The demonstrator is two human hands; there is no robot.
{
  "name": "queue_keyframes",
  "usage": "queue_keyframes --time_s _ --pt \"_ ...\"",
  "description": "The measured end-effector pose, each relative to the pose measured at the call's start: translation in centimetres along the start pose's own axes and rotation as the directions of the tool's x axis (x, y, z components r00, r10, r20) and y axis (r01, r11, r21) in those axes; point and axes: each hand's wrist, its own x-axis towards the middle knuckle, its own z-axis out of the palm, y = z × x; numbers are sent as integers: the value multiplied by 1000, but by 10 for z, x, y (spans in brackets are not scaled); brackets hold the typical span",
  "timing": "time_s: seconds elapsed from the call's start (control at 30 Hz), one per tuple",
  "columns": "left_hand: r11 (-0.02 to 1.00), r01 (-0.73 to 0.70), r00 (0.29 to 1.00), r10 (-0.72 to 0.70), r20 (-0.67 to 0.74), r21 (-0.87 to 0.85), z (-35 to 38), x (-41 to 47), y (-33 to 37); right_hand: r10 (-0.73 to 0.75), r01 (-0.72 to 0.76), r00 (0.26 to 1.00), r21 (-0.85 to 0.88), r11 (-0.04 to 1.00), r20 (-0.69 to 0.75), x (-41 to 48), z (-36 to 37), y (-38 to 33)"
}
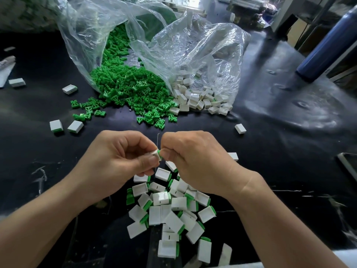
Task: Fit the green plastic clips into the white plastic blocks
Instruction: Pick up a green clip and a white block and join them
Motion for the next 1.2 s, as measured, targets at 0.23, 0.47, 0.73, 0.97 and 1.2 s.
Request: queue_keyframes --time_s 0.23,0.47,0.73,0.97,1.2 --pt "994 -16 1000 13 28 109 -2 -1 -2 -32 37 998 -118 992 45 0 1 -3" --pt "982 -29 995 11 99 184 -4 -2 -2 -90 101 994 -178 979 65 1 5 -2" --pt "986 14 1000 -15 -6 -165 -6 3 7 169 -89 981 561 823 -93 2 8 7" --pt "976 -60 997 47 -66 -209 -7 2 6 150 -279 957 929 243 248 7 6 4" --pt "977 -37 997 21 -77 -211 -7 2 3 53 -334 942 938 90 331 6 7 -2"
